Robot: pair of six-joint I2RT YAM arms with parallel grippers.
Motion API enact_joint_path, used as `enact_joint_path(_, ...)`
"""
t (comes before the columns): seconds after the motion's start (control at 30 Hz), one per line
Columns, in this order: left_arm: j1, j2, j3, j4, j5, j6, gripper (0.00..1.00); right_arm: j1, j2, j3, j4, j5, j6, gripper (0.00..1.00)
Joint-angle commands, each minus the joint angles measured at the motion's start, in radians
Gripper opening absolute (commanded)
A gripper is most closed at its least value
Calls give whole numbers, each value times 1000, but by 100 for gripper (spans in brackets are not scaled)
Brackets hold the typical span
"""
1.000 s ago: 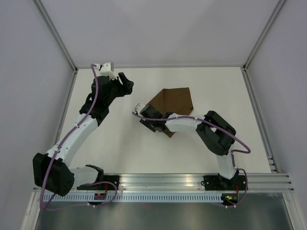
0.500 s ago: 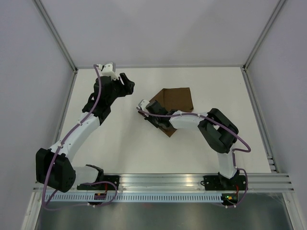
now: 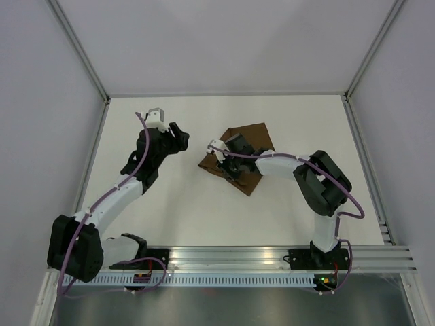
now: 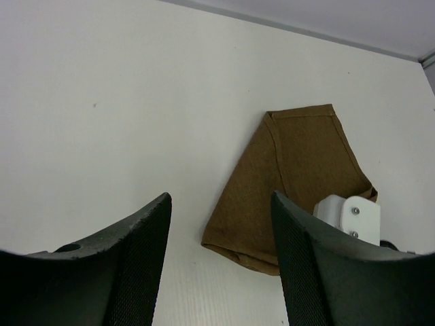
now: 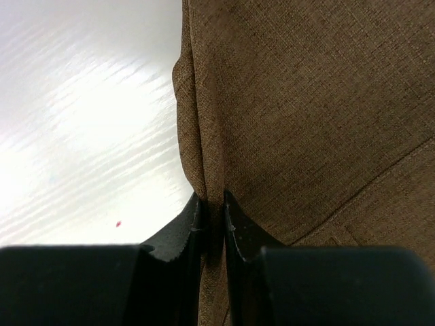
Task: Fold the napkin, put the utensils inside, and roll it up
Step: Roll the napkin at the center of the board.
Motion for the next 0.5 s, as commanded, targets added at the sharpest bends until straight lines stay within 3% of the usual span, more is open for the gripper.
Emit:
enact_joint_path(0.0,-41,-71,-74,159,-54,-4,65,-17,9,-3,-215,-182,-77,10)
enact_joint_path(0.23,-174,-111,-146,278,-132,199,65,-60,32,50,-376,-315,-174,9)
enact_joint_path(0.47,-246,-257,-319,536,-139,396,64,-104,92,96,-511,-402,-249,6)
